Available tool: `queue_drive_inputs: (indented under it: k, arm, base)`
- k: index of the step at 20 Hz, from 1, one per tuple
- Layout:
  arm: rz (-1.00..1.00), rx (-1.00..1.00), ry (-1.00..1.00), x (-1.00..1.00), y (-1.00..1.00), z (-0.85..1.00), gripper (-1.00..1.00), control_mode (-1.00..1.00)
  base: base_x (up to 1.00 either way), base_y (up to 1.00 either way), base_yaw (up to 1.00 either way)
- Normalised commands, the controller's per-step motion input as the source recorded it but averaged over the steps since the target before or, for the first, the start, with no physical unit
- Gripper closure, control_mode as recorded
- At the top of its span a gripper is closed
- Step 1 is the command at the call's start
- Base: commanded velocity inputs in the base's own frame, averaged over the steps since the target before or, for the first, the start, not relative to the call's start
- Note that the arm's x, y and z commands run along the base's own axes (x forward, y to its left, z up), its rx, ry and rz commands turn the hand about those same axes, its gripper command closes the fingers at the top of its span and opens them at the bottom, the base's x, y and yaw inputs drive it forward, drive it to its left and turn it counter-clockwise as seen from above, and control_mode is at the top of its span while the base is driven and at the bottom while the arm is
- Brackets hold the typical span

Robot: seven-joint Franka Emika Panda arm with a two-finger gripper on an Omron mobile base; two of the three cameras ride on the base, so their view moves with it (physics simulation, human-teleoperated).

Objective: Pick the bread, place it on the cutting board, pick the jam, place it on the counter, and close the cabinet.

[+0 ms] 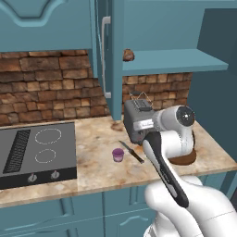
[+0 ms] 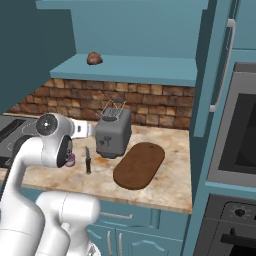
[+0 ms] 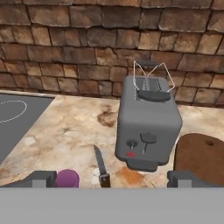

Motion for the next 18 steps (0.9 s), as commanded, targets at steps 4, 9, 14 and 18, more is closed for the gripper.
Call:
queue_drive_inputs:
  k: [4, 9, 14, 18]
  arm:
    - [0.0, 0.0, -0.02, -0.13, -0.06, 0.3, -1.0, -1.0]
    - [0.0, 0.0, -0.03, -0.13, -0.07, 0.31, -1.0, -1.0]
    - [0.0, 0.0, -0.02, -0.13, -0.05, 0.25, -1.0, -1.0]
    - [0.0, 0.0, -0.01, -0.14, -0.04, 0.25, -1.0, -1.0]
  base:
    - [0.0, 0.0, 0.0]
    - [0.0, 0.0, 0.0]
    - [0.0, 0.0, 0.0]
    - [0.0, 0.0, 0.0]
